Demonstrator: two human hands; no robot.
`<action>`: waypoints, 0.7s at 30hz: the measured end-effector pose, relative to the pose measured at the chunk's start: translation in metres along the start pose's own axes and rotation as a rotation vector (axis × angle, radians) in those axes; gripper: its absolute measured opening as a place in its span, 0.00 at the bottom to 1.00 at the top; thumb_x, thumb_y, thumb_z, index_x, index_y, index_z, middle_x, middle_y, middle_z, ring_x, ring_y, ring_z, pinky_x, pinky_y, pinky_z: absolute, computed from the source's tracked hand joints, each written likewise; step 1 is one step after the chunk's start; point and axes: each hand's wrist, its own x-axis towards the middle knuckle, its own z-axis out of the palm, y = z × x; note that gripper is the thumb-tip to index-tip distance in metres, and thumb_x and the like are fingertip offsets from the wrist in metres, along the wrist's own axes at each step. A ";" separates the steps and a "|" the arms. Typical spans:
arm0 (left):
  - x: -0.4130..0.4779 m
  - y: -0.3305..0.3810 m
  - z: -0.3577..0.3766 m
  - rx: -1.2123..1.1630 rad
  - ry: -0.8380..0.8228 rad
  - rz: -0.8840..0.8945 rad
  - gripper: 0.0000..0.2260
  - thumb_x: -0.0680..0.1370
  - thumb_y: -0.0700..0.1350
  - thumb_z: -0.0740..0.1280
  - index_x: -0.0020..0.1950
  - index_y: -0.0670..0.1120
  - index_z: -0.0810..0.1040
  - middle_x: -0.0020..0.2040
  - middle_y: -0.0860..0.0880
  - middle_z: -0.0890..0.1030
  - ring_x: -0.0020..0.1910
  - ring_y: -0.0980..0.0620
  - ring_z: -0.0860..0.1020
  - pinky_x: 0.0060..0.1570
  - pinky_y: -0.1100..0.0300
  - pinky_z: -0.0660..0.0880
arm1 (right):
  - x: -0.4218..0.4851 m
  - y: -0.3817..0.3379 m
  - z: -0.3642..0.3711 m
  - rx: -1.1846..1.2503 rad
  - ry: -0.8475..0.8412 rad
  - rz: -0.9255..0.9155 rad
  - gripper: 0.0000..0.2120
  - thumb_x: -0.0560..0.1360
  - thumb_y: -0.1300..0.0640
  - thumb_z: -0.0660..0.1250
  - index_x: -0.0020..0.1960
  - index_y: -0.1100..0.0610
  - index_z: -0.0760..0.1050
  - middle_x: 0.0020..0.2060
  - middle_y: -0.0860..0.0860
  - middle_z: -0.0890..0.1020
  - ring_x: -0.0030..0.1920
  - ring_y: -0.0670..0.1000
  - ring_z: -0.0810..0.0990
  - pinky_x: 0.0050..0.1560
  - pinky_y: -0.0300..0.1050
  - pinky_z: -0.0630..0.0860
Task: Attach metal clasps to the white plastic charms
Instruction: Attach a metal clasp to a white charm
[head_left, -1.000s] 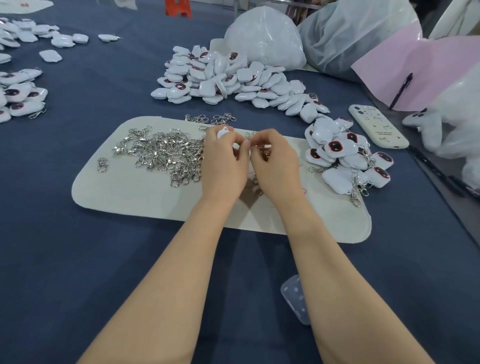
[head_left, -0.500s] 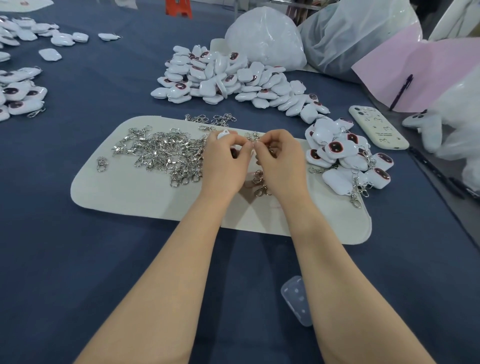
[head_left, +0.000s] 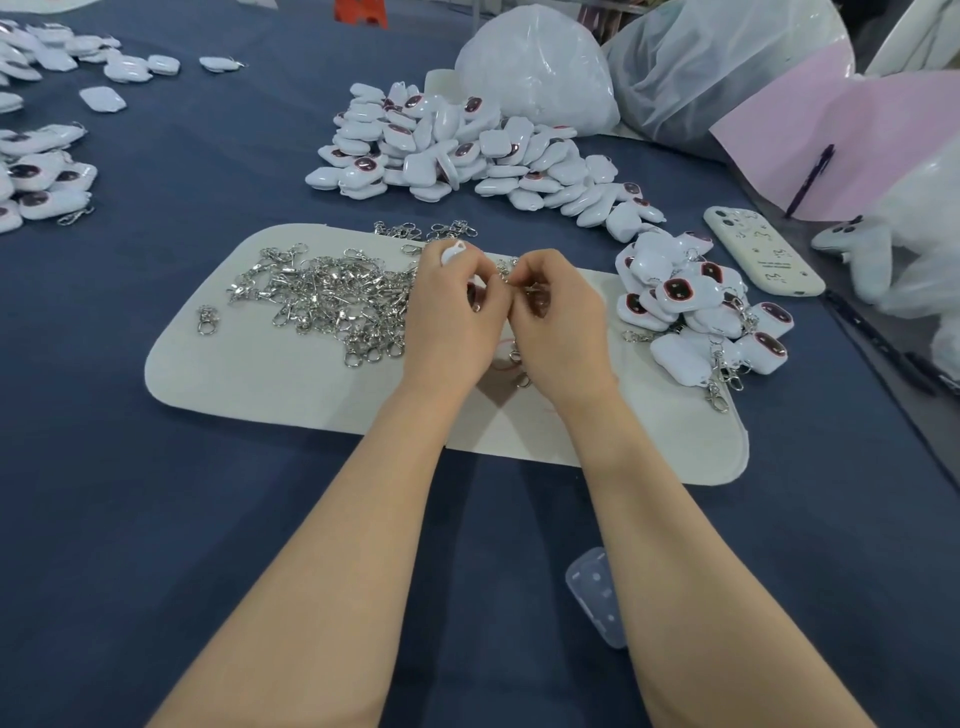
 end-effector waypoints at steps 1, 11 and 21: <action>0.000 0.001 -0.001 -0.012 0.003 0.010 0.03 0.76 0.39 0.65 0.45 0.42 0.79 0.56 0.47 0.72 0.36 0.70 0.72 0.40 0.79 0.64 | 0.001 0.000 0.000 0.018 0.007 0.015 0.09 0.74 0.68 0.62 0.44 0.54 0.71 0.38 0.44 0.75 0.37 0.43 0.73 0.41 0.31 0.70; -0.002 -0.006 -0.004 0.092 -0.101 0.096 0.04 0.77 0.44 0.67 0.47 0.44 0.79 0.62 0.48 0.71 0.31 0.66 0.70 0.41 0.64 0.69 | 0.007 0.002 -0.011 0.145 -0.035 0.166 0.11 0.75 0.66 0.65 0.42 0.50 0.71 0.40 0.50 0.78 0.41 0.53 0.78 0.47 0.48 0.78; 0.002 -0.004 -0.001 0.048 -0.047 0.006 0.03 0.76 0.41 0.68 0.45 0.42 0.79 0.56 0.48 0.73 0.38 0.68 0.71 0.41 0.80 0.61 | 0.006 0.001 -0.008 0.158 -0.063 0.189 0.07 0.77 0.66 0.63 0.47 0.55 0.75 0.42 0.49 0.80 0.41 0.48 0.80 0.47 0.40 0.77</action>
